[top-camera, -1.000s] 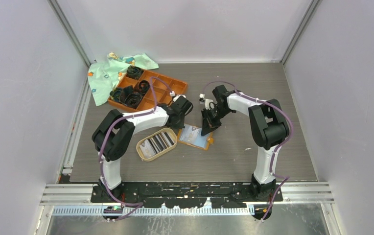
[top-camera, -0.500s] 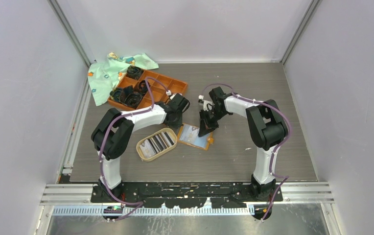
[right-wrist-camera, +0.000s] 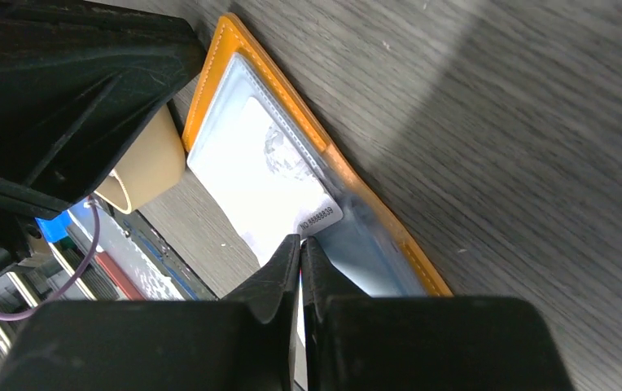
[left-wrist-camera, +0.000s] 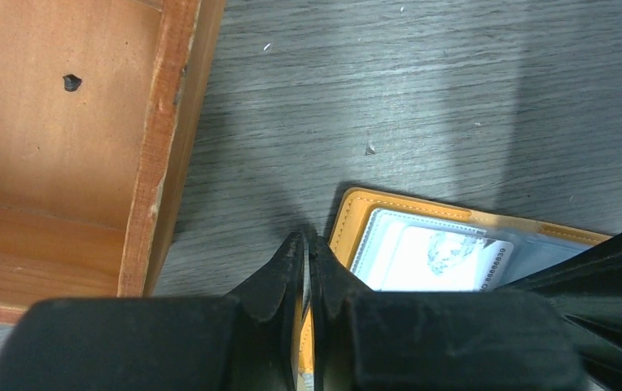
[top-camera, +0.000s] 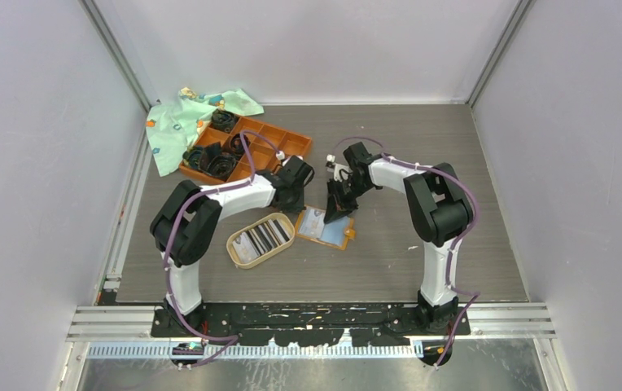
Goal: Put the credit cards into the card holder
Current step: Insert the credit card into the card holder.
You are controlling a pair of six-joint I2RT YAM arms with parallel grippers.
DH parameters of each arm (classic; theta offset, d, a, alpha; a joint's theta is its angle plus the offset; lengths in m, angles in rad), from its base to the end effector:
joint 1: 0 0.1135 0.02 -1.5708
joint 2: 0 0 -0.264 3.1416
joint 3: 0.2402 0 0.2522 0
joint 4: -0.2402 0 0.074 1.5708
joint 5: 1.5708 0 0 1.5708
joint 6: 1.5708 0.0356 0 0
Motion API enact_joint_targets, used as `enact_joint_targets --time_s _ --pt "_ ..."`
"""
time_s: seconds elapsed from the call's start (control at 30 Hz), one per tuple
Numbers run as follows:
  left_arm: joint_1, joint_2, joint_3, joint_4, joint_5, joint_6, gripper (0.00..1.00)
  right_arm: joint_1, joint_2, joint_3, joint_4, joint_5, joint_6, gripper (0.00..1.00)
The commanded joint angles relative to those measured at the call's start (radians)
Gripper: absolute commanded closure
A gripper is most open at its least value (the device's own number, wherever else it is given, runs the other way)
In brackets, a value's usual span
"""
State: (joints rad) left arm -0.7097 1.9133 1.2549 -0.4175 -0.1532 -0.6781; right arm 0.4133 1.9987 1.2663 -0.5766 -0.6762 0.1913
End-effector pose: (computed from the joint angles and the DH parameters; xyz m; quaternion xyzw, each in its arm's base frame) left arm 0.3001 -0.2506 0.1637 -0.0035 0.9669 -0.0992 0.2352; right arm 0.3374 0.1723 0.1362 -0.1466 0.9248 0.3506 0.0196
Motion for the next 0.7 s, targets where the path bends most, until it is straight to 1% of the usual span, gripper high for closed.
enact_joint_targets --time_s 0.0,0.2,0.33,0.5,0.67 --pt "-0.011 0.004 -0.043 0.005 0.073 -0.021 0.92 0.014 0.020 0.022 0.054 0.042 -0.007 0.91" --pt "-0.033 0.007 -0.061 0.025 0.097 -0.031 0.93 0.022 0.018 0.029 0.060 0.030 -0.018 0.90" --pt "-0.050 -0.001 -0.083 0.045 0.104 -0.043 0.93 0.020 -0.009 0.038 0.038 0.028 -0.054 0.90" --pt "-0.072 -0.026 -0.132 0.094 0.118 -0.065 0.93 -0.003 -0.131 0.036 -0.029 0.020 -0.182 0.89" --pt "-0.103 -0.045 -0.147 0.115 0.131 -0.074 0.93 -0.014 -0.234 0.021 -0.117 0.001 -0.403 0.87"
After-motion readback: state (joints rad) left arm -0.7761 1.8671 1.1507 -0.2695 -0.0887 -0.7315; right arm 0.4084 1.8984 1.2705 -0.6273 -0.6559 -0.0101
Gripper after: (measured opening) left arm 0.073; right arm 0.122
